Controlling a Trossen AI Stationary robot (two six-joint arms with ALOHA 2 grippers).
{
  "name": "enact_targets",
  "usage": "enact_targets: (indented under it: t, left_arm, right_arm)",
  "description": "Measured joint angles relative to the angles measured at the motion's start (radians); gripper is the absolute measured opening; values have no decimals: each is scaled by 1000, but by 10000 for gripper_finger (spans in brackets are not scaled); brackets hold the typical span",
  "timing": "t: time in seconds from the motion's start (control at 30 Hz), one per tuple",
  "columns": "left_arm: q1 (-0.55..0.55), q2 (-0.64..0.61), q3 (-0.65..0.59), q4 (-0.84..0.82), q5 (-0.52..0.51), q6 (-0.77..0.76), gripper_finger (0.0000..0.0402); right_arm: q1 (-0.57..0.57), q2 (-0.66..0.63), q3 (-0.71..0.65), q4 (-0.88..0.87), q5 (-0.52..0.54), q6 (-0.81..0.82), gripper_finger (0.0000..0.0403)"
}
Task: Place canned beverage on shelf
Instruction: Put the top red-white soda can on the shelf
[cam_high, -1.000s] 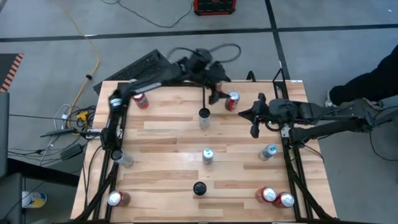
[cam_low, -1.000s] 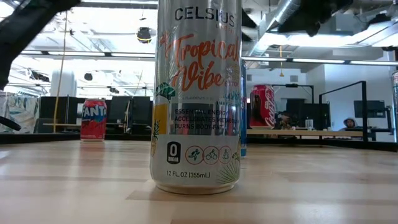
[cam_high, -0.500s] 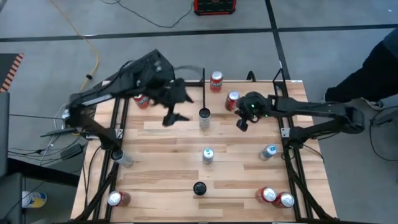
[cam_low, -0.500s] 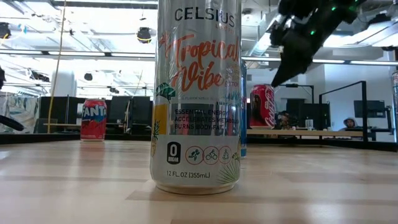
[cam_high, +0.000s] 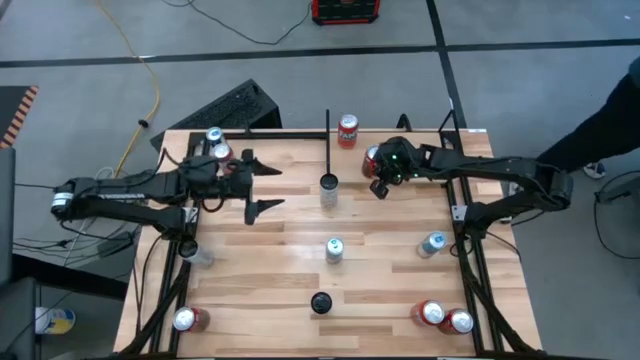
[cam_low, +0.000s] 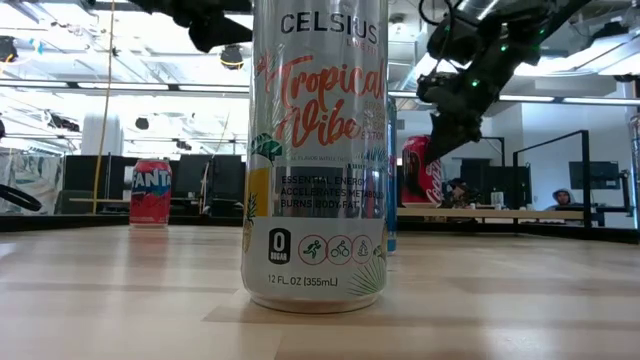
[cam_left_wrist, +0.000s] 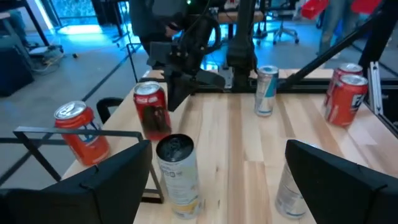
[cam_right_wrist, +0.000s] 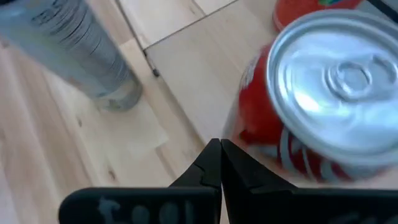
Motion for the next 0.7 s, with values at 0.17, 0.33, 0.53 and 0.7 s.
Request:
enact_targets:
  t: [0.17,0.33,0.53,0.7]
  left_arm:
    - [0,-43,-17,-10,-1,-17,355]
    - [0,-50,-19,-25,-2,-17,355]
    - [1,-50,-19,-22,-3,-15,355]
    - [1,-49,-19,-22,-20,-22,355]
  right_arm:
    - [-21,48,0,70,4,21,25]
    - [-61,78,0,105,7,29,25]
    - [-114,85,0,171,8,22,25]
    - [-154,80,0,232,8,38,25]
